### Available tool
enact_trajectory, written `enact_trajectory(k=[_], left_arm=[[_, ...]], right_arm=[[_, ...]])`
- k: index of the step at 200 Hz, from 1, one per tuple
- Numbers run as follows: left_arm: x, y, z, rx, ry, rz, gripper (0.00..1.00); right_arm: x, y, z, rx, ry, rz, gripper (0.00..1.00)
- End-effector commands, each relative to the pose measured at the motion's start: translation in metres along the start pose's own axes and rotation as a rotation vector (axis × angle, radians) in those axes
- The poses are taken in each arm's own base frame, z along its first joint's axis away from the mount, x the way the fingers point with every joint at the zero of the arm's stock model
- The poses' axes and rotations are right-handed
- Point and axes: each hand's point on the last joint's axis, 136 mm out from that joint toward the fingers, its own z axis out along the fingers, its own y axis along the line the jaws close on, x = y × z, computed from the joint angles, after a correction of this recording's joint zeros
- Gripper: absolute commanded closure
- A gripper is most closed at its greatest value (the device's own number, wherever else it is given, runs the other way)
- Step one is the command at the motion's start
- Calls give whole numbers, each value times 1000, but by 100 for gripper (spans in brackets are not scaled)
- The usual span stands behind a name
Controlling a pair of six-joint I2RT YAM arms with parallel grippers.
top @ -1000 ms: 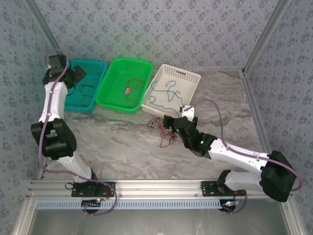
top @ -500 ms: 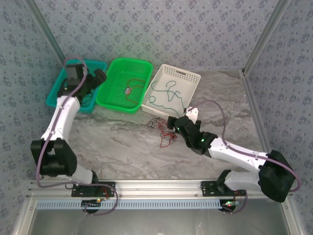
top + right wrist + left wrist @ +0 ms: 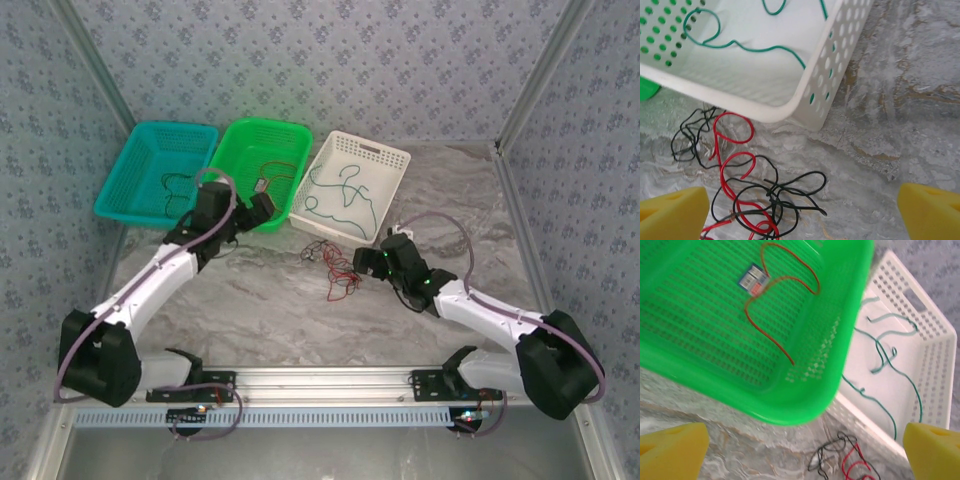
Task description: Untangle the cables
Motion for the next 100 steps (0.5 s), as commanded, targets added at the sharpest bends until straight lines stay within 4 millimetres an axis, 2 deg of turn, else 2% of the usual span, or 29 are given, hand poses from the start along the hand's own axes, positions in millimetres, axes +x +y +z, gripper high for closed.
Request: enact_trajectory(k=[1,28,51,63,77,100], left_arm=[[12,-32,-11,106,-49,91,1],[75,-54,-9,221,71,270,1],[137,-63,-8,323,224,440,1],[163,-64,-7,363,306,491,1],[180,-58,-4,328,352,520,1],[198,-42,6,201,410,480,3]], right_arm=[[9,9,1,-90,48,-83,1],[6,8,-1,-101,34,-55,0],[4,4,-1,-79,15,-11,0],[2,-1,0,-51,7,8,0],[1,-3,-1,-37,6,12,0],[2,-5,-2,-14,19,6,0]])
